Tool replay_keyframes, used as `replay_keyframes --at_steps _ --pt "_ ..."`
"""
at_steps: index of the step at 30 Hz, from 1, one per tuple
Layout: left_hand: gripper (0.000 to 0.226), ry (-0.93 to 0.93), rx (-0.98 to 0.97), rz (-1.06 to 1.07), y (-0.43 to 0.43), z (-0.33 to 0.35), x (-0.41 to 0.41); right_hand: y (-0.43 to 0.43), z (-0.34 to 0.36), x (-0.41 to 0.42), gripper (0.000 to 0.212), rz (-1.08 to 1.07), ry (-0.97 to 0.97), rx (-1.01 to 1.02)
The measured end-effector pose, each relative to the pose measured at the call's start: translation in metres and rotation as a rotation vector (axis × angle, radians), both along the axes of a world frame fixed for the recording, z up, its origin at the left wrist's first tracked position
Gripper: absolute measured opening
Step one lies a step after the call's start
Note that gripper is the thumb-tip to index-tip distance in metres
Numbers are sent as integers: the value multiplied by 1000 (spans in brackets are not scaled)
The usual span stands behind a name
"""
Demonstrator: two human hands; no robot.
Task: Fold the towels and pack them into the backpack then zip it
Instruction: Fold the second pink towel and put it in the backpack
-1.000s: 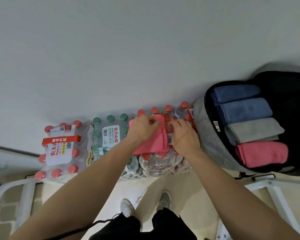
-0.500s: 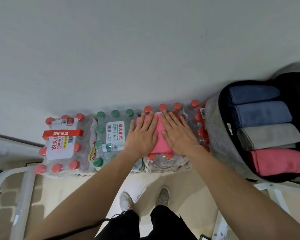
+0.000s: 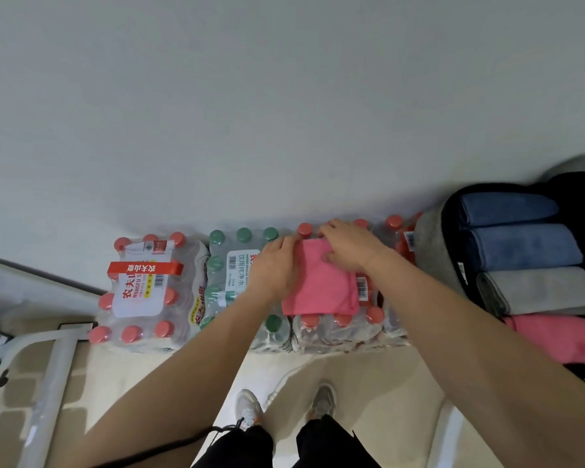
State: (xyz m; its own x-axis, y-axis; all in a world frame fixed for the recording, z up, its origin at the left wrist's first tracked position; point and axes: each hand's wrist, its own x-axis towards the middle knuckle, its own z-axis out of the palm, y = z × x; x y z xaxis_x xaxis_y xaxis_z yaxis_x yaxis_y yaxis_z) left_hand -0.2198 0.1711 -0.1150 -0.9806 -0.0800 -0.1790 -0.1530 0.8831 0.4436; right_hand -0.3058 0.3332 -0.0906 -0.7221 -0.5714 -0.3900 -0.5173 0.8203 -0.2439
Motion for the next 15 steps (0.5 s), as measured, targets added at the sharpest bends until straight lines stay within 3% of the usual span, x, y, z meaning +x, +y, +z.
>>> replay_keyframes --at_steps 3,9,15 --pt "40 -103 -2 -24 -6 4 -9 -6 6 -2 47 22 21 111" --pt "66 -278 -48 -124 -12 12 -28 0 11 2 14 9 -121 96" --pt "58 -129 311 -21 0 29 -40 36 15 17 25 -294 -268 -105"
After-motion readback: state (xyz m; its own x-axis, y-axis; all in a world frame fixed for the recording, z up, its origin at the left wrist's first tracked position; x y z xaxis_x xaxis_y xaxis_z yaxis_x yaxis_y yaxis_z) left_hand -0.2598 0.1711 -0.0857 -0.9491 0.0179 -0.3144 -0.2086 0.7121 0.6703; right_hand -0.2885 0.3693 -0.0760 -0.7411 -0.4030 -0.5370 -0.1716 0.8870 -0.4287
